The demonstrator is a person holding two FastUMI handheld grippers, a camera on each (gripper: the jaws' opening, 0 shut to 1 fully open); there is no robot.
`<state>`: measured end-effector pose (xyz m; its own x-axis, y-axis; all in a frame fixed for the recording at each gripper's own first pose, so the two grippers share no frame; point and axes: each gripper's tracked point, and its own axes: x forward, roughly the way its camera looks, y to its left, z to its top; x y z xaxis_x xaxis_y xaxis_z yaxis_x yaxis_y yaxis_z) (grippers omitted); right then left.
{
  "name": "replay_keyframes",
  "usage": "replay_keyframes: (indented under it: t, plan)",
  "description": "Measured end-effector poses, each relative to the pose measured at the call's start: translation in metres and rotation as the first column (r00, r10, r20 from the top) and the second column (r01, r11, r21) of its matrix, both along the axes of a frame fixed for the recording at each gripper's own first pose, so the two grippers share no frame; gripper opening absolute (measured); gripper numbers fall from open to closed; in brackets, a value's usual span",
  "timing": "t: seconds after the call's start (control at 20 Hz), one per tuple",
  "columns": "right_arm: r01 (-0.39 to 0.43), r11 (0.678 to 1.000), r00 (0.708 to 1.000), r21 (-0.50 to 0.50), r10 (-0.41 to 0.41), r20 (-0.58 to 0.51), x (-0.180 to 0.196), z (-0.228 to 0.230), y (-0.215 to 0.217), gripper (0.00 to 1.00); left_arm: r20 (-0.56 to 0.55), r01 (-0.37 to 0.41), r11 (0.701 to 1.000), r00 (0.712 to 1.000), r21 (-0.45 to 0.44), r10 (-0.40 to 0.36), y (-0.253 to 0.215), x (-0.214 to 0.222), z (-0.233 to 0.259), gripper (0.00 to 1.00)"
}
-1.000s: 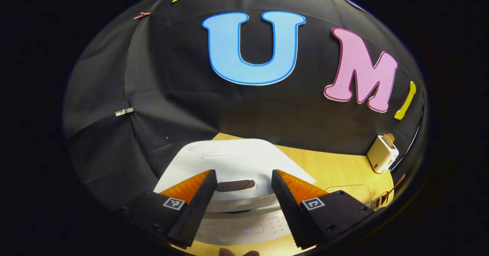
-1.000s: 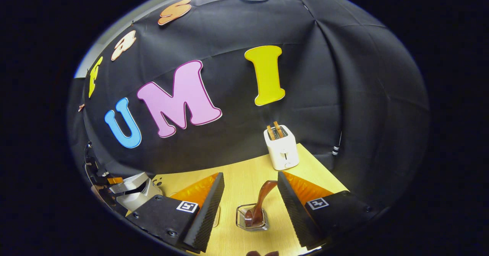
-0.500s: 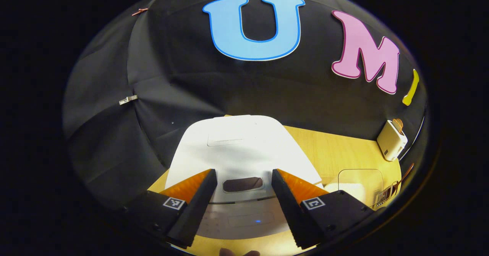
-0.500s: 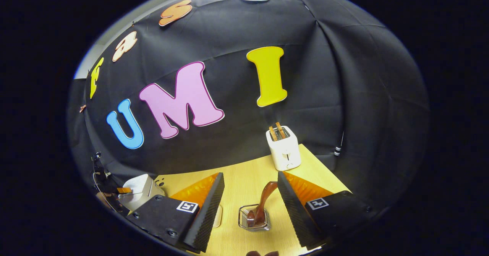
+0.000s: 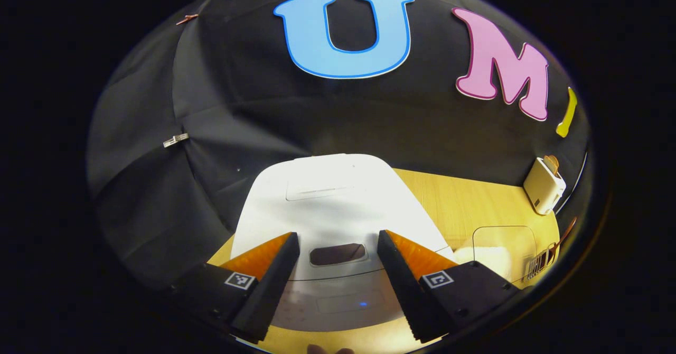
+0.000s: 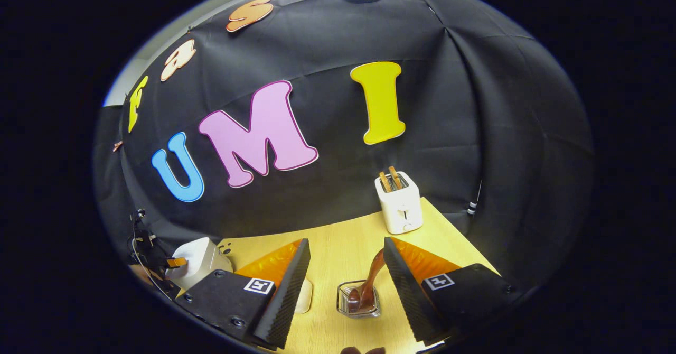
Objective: Close the left gripper, press the button to open the rice cooker; take a wooden spoon from the chopstick holder with the right hand, scoop a spoonful of rice and pour it into the rice cooker, then put the wooden spoon back into the chopstick holder.
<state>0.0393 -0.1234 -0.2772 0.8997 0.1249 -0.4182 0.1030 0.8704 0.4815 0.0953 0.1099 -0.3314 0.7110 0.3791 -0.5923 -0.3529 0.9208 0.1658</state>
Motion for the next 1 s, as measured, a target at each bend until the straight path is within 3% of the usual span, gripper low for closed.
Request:
replay_keyframes:
  t: [0.15, 0.25, 0.55, 0.6, 0.75, 1.0]
  plan:
    - [-0.011, 1.0, 1.0, 0.004, 0.011, 0.013, 0.004, 0.007, 0.006, 0.87, 0.012, 0.025, 0.999, 1.0, -0.025, -0.024, -0.003, -0.003, 0.005, 0.99]
    - [-0.031, 0.999, 0.999, -0.013, 0.031, 0.033, 0.007, 0.016, 0.014, 0.87, 0.112, 0.057, 0.997, 0.992, -0.048, -0.051, -0.009, 0.0, 0.028, 0.95]
    - [-0.098, 0.991, 0.991, -0.097, 0.106, 0.087, 0.019, 0.041, 0.038, 0.89, 0.338, 0.124, 0.991, 0.936, -0.041, -0.103, -0.025, -0.002, 0.108, 0.93]
    - [-0.109, 0.983, 0.985, -0.146, 0.127, 0.118, 0.023, 0.053, 0.044, 0.97, 0.372, 0.156, 0.988, 0.918, -0.021, -0.137, -0.036, -0.003, 0.125, 0.93]
    - [-0.129, 0.962, 0.97, -0.243, 0.173, 0.169, 0.028, 0.075, 0.057, 0.98, 0.431, 0.22, 0.975, 0.879, 0.009, -0.202, -0.06, -0.004, 0.155, 0.93]
    - [-0.069, 0.895, 0.93, -0.442, 0.218, 0.295, 0.028, 0.126, 0.078, 0.99, 0.486, 0.286, 0.958, 0.832, 0.036, -0.267, -0.092, -0.008, 0.188, 0.93]
